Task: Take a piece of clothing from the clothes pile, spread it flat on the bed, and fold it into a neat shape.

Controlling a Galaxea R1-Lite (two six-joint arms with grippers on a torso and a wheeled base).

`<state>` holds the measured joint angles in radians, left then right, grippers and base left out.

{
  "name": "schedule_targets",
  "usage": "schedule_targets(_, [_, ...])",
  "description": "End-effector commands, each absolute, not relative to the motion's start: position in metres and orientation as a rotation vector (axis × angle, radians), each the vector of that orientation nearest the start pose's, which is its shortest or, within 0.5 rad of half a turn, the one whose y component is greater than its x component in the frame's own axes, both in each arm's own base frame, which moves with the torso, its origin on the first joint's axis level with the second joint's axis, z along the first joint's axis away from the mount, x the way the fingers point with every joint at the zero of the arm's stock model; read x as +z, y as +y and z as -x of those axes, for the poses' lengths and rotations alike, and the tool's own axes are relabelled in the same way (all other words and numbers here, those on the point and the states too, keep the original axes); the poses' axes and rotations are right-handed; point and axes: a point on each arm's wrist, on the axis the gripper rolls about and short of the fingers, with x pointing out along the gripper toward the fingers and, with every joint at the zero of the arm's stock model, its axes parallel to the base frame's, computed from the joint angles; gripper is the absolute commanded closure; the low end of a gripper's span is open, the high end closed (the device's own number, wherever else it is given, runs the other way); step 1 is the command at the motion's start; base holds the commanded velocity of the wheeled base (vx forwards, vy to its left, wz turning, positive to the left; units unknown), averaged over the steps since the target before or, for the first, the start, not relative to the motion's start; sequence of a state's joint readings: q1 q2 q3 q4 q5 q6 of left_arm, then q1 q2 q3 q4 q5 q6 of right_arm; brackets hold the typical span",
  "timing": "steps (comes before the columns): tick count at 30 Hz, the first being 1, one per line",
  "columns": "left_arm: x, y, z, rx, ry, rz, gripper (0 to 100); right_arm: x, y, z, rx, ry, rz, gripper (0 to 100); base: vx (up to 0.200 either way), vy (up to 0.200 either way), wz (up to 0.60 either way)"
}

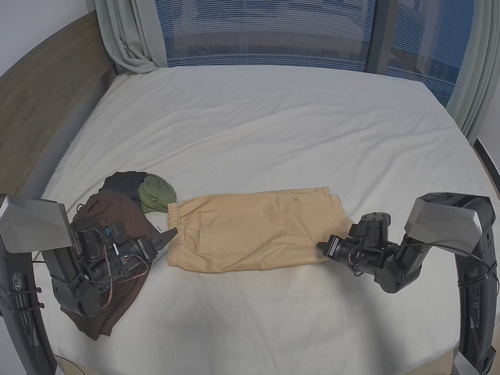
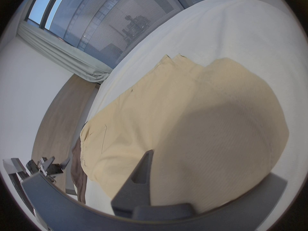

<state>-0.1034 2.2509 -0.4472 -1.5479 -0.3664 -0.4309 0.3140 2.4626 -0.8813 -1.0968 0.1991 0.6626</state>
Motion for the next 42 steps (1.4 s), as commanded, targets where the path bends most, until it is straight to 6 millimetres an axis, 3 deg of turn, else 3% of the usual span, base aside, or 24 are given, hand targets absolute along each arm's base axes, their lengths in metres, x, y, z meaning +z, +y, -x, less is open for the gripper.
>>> schedule_targets(1, [0.019,-0.042,-0.316,-0.412,0.362,0.460,0,-0.011,0.114,-0.354,0.318,0.639,-0.562,100,0.000,0.000,0.00])
schedule_targets(3, [0.019,-0.042,-0.316,-0.414,0.363,0.466,0,-0.009,0.113,-0.350,0.316,0.644,-0.558,100,0.000,0.000,0.00])
schedule_targets(6, [0.019,-0.042,-0.316,-0.439,0.374,0.492,0,-0.002,0.102,-0.329,0.299,0.681,-0.521,100,0.000,0.000,0.00])
schedule_targets(10, [0.019,-0.042,-0.316,-0.441,0.373,0.489,0,-0.009,0.090,-0.314,0.281,0.732,-0.458,100,0.000,0.000,0.00])
schedule_targets(21, [0.013,-0.044,-0.316,-0.496,0.403,0.493,0,-0.016,0.088,-0.308,0.275,0.758,-0.445,100,0.000,0.000,0.00])
schedule_targets(22, [0.013,-0.044,-0.316,-0.497,0.404,0.495,0,-0.016,0.088,-0.308,0.275,0.758,-0.445,0,0.000,0.000,0.00])
schedule_targets(24, [0.013,-0.044,-0.316,-0.518,0.410,0.498,0,-0.016,0.088,-0.308,0.274,0.760,-0.447,0,0.000,0.000,0.00])
schedule_targets(33, [0.015,-0.047,-0.315,-0.616,0.429,0.513,0,-0.022,0.090,-0.271,0.308,0.873,-0.369,0,0.000,0.000,0.00])
schedule_targets(42, [-0.002,-0.046,-0.319,-0.599,0.469,0.532,0,-0.023,0.113,-0.241,0.466,0.958,-0.338,0,0.000,0.000,0.00])
